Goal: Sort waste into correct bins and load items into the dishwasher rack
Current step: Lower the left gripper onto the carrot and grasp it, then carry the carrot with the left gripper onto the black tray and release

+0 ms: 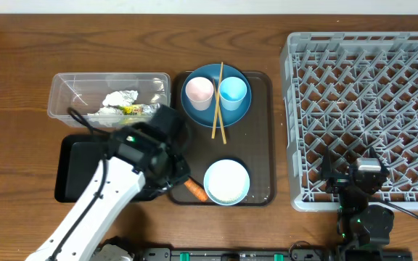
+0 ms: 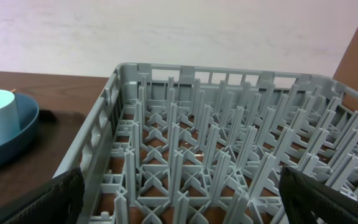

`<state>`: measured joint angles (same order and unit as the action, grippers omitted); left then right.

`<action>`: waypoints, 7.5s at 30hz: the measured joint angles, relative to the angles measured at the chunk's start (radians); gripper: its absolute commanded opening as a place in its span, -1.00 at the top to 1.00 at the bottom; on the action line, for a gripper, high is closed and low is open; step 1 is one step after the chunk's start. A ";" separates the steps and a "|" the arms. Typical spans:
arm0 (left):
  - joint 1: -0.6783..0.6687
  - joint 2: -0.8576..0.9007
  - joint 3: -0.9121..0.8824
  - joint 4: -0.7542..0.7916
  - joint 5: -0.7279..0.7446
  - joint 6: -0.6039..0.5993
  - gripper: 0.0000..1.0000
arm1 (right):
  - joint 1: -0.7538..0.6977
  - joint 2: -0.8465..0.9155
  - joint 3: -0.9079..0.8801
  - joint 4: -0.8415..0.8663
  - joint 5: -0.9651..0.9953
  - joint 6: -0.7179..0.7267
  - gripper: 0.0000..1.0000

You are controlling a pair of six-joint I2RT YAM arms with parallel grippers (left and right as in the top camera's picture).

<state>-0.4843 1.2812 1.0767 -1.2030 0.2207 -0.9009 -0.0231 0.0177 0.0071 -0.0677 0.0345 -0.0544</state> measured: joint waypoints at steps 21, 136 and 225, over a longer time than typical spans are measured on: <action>-0.165 0.051 -0.013 0.101 -0.113 -0.142 0.87 | 0.000 0.000 0.000 0.000 0.000 0.000 -0.99; -0.271 0.230 -0.325 0.568 -0.259 -0.412 0.58 | 0.000 0.000 0.000 0.000 0.000 0.000 -0.98; 0.632 0.048 -0.275 0.298 -0.370 -0.197 0.26 | 0.000 0.000 0.000 0.000 0.000 0.000 -0.98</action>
<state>0.1478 1.3296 0.8013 -0.9054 -0.1493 -1.0977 -0.0231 0.0177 0.0071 -0.0677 0.0345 -0.0544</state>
